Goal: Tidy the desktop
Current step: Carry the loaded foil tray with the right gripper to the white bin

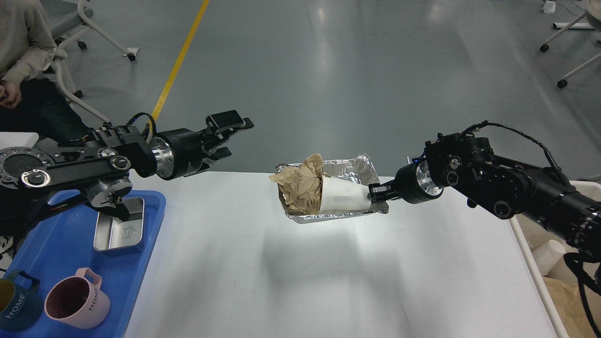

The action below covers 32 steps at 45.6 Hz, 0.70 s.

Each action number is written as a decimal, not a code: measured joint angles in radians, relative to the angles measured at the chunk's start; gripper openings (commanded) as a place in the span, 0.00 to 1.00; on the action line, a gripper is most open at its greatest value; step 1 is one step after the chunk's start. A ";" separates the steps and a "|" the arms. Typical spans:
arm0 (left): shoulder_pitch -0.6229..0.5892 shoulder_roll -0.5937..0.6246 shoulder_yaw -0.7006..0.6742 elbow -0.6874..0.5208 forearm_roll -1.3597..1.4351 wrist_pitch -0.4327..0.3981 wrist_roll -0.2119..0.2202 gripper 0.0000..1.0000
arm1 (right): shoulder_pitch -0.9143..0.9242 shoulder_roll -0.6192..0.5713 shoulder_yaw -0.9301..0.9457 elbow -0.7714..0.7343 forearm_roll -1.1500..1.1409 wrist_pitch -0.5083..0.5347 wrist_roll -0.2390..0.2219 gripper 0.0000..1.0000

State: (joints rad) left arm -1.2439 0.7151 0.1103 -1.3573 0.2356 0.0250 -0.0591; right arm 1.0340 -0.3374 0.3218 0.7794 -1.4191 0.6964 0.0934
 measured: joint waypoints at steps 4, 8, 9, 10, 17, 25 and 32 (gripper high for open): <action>0.099 0.032 -0.131 0.000 -0.014 0.001 -0.014 0.96 | -0.008 -0.028 0.005 0.000 0.022 -0.003 0.000 0.00; 0.227 0.054 -0.300 0.000 -0.046 0.004 -0.039 0.96 | -0.026 -0.059 0.024 0.000 0.043 -0.008 0.000 0.00; 0.258 0.056 -0.339 0.000 -0.055 0.004 -0.042 0.96 | -0.033 -0.070 0.031 0.001 0.048 -0.010 0.000 0.00; 0.291 0.057 -0.380 0.000 -0.063 0.004 -0.045 0.96 | -0.038 -0.079 0.037 0.002 0.053 -0.012 0.000 0.00; 0.502 0.048 -0.645 0.000 -0.095 0.004 -0.052 0.96 | -0.072 -0.161 0.086 0.008 0.100 -0.021 -0.001 0.00; 0.687 -0.019 -0.855 -0.006 -0.129 0.004 -0.073 0.96 | -0.113 -0.292 0.109 0.012 0.182 -0.050 -0.001 0.00; 0.829 -0.127 -1.063 -0.002 -0.135 -0.001 -0.080 0.96 | -0.161 -0.413 0.115 0.019 0.300 -0.088 0.000 0.00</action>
State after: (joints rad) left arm -0.4150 0.5877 -0.9523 -1.3588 0.1002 0.0236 -0.1393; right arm 0.8726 -0.7508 0.4371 0.7982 -1.1195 0.6080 0.0931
